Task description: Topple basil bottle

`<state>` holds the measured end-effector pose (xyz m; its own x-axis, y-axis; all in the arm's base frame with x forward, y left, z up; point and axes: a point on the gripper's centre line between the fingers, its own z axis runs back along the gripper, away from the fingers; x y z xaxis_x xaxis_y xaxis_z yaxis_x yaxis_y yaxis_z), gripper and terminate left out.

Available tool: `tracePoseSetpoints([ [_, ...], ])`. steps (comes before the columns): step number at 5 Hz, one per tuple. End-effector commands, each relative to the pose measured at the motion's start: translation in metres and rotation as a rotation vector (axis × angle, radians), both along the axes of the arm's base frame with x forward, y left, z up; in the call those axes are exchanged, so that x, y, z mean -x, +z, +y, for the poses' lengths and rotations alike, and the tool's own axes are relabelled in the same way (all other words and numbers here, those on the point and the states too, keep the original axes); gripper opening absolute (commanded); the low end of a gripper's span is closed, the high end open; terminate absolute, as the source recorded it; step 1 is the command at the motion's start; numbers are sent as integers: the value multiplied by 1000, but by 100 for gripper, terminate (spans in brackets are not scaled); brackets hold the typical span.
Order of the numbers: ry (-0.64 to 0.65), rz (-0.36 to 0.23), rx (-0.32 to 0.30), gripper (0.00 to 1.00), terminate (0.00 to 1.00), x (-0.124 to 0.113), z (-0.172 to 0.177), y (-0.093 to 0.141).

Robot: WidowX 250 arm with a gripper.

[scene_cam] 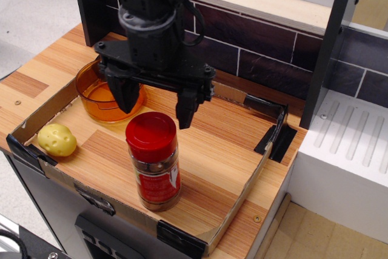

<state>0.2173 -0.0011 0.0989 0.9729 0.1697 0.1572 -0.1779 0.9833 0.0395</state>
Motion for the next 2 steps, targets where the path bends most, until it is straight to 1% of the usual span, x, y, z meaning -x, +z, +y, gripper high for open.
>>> tracePoseSetpoints([
  [1,-1,-27,0,100,0,8,2,2],
  [2,3,-17,1,100,0,12,2,0],
])
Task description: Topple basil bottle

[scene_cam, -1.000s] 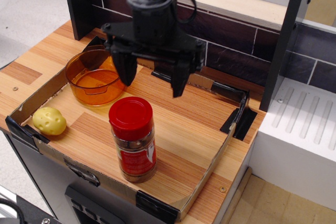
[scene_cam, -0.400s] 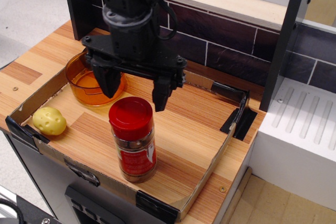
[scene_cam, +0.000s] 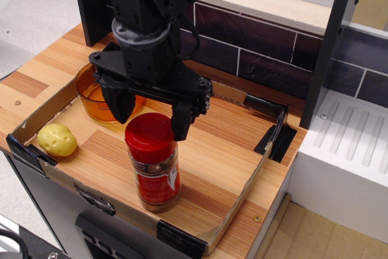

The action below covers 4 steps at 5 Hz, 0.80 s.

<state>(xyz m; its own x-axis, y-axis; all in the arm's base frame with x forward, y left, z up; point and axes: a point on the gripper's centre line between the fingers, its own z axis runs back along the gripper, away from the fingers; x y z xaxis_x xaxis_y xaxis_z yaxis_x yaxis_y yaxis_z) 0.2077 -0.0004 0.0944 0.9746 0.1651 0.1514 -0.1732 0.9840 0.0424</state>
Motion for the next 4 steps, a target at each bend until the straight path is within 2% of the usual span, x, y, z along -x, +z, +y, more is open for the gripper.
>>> tracePoseSetpoints([
  [1,12,-13,15,100,0,8,1,3],
  [3,28,1,20,100,0,17,0,0],
  [4,34,21,32,0,0,17,0,-1],
])
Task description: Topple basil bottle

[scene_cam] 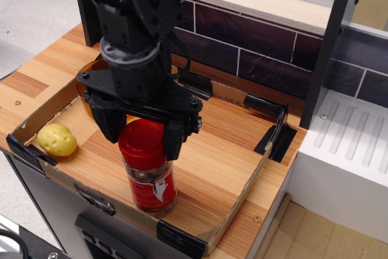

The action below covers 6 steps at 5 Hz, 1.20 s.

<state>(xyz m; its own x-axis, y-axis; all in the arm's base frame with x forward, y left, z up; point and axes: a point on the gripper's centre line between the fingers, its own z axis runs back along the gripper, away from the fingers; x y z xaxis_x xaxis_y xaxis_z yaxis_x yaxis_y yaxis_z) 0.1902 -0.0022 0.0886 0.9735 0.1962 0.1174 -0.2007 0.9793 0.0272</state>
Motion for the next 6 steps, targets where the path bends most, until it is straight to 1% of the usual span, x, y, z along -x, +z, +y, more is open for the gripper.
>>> tracePoseSetpoints([
  [1,26,41,24,0,0,-9,3,7],
  [2,80,139,27,0,0,-24,2,12],
  [3,177,293,35,0,0,-44,1,15],
  [4,226,368,7,0,0,-63,1,6],
  [5,228,445,-5,0,0,-76,2,-6],
  [6,168,360,-50,0,0,-82,4,-17],
])
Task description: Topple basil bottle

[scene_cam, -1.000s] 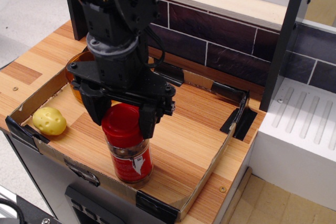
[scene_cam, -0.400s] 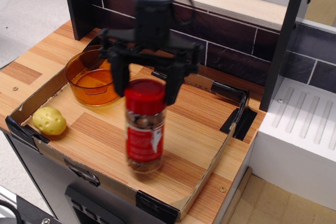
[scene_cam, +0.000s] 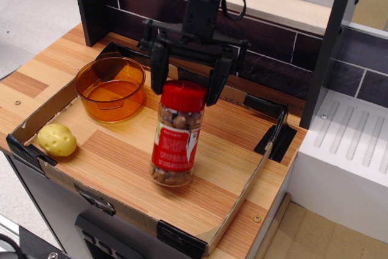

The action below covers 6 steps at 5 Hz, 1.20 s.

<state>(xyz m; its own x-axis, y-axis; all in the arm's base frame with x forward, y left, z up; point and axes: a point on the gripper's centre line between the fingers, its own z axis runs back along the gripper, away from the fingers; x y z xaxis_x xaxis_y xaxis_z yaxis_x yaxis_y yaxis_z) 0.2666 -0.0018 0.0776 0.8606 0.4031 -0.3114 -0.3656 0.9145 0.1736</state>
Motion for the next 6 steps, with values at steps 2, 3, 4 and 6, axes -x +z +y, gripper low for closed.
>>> tracePoseSetpoints([
  [2,-204,-605,-136,0,0,-25,12,-28],
  [3,-191,-725,-124,0,0,-34,13,-40],
  [4,-172,-754,-84,0,0,-37,10,-43],
  [6,-66,-624,17,100,0,-37,11,-30],
])
